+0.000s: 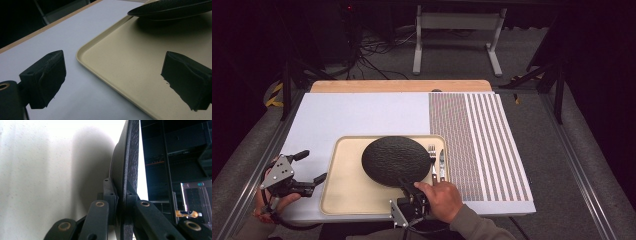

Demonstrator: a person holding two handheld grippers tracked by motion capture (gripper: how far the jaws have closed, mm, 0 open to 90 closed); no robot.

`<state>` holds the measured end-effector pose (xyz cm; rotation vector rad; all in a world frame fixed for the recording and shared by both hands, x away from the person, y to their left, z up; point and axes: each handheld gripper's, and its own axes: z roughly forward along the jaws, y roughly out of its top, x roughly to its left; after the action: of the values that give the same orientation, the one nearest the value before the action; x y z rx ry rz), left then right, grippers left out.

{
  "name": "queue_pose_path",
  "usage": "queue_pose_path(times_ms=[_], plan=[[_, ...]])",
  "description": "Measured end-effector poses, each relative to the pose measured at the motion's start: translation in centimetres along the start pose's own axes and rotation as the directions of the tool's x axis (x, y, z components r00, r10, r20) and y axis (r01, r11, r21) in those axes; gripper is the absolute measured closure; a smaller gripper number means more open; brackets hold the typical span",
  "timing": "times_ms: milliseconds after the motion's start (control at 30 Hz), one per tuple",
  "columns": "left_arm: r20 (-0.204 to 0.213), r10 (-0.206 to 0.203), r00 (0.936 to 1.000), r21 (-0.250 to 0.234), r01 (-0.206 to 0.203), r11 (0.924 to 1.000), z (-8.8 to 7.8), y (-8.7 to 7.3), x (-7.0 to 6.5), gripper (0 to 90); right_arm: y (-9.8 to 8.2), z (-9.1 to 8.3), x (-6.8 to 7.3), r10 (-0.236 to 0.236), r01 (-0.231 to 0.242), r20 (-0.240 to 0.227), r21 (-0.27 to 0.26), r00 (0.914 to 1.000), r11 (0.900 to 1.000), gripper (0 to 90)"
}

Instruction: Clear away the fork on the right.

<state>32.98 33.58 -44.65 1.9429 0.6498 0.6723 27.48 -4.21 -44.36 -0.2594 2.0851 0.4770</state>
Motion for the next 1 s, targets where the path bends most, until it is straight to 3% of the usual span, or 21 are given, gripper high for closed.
queue_pose_path(times_ms=[633, 767, 800, 1000], plan=[[-0.002, 0.004, 1.0000, 0.009, -0.004, 0.9999, 0.00, -0.13, 0.11, 6.3, 0.60, 0.37, 0.84, -0.043, 0.042, -0.043, -0.021, 0.9982, 0.999, 85.1], [-0.001, 0.000, 1.0000, 0.017, 0.000, 0.9999, 0.00, -0.18, 0.05, 6.3, 0.54, 0.35, 0.88, -0.011, 0.009, -0.067, -0.035, 0.9977, 0.999, 83.5], [0.003, -0.001, 1.0000, 0.018, 0.001, 0.9998, -0.01, -0.19, 0.03, 6.3, 0.51, 0.44, 0.96, -0.002, -0.003, -0.094, -0.047, 0.9956, 0.999, 81.7], [-0.005, -0.004, 1.0000, 0.015, 0.004, 0.9999, -0.17, -0.29, -0.05, 6.4, 0.42, 0.42, 0.79, 0.032, -0.045, -0.152, -0.079, 0.9879, 0.996, 79.3]])
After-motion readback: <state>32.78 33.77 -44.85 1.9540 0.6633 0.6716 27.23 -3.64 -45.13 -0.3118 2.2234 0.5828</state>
